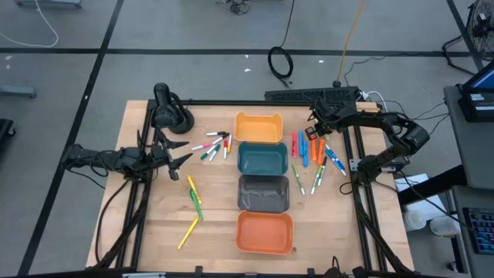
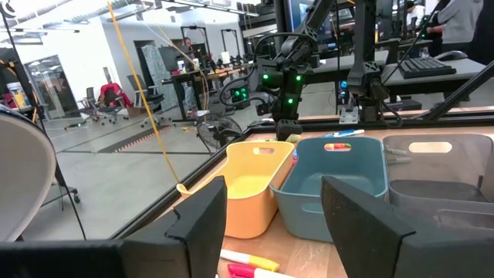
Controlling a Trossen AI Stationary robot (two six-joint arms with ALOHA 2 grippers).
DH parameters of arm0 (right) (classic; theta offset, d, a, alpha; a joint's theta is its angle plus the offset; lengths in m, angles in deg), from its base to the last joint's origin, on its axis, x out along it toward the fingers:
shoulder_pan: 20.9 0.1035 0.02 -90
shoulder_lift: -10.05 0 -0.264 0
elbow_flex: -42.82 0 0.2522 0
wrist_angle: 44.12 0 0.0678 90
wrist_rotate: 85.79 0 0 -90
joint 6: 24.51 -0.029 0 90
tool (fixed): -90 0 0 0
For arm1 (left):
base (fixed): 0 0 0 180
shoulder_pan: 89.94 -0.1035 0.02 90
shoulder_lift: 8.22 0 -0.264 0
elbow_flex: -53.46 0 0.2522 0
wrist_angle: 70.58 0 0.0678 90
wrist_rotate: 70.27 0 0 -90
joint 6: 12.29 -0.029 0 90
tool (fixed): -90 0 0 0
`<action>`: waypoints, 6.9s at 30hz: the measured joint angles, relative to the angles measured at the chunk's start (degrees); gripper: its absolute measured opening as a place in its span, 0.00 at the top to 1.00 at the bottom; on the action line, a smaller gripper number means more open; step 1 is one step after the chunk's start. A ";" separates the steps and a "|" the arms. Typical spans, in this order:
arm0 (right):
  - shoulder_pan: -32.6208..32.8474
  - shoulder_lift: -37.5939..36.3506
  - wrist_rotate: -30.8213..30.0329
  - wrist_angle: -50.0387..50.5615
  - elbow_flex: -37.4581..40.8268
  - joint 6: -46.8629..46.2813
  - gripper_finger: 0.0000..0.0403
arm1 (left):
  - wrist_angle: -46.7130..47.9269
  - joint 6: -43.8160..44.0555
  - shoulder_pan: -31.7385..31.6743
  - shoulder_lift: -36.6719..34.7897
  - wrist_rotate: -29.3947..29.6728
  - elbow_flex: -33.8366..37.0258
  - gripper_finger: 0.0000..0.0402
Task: Pick & Place Markers
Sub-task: Put the light green highlighter into the yellow bin, then put the right orange highlighter into the yellow bin
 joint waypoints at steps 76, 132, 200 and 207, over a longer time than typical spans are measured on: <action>21.12 -19.45 27.27 -27.74 -0.02 22.56 0.85 | -0.01 0.00 -0.01 -0.01 0.00 0.00 0.47; 23.12 13.51 26.86 -14.96 -26.32 28.61 0.84 | -0.01 0.01 0.00 0.00 0.00 0.00 0.47; 24.57 -23.37 -4.74 12.53 11.11 -28.54 0.67 | 0.00 0.00 0.00 -0.02 0.02 0.00 0.47; 24.57 -23.34 -4.56 8.79 11.96 -28.42 0.67 | -0.02 0.00 0.01 -0.02 0.02 0.00 0.47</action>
